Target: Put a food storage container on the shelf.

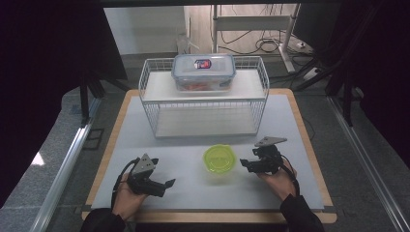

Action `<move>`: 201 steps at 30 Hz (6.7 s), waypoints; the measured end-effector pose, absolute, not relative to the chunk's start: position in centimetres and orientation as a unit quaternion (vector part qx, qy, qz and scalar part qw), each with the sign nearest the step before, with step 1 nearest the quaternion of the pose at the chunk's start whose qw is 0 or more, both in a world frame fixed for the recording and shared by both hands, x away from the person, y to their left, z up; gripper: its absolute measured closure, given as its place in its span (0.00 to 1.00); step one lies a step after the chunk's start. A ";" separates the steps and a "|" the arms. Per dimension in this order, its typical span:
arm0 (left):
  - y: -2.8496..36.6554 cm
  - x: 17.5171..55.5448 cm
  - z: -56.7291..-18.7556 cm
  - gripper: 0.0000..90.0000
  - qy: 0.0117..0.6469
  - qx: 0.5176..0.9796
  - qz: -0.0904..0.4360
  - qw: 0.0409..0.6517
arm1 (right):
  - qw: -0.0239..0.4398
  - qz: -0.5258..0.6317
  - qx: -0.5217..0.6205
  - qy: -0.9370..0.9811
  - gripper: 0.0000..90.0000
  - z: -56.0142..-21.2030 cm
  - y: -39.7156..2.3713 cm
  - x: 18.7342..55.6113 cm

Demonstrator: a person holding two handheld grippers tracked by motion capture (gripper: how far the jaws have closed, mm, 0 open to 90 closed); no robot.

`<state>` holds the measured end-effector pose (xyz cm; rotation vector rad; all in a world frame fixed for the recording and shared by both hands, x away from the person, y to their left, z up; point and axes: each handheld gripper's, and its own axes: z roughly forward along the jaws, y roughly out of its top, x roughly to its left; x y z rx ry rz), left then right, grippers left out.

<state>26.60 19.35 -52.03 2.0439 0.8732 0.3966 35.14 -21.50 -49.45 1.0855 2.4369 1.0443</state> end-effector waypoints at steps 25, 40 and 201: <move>19.2 26.7 -52.1 0.03 0.349 0.820 0.159 0.425 | 0.001 0.442 0.389 0.808 0.59 -47.5 -20.8 36.5; 19.2 26.6 -52.1 0.03 0.349 0.821 0.157 0.425 | -0.108 0.430 0.411 0.796 0.73 -49.2 -19.4 39.6; 19.4 26.5 -52.0 0.02 0.337 0.820 0.143 0.440 | -0.041 0.574 0.518 0.632 0.70 -25.6 -12.4 54.1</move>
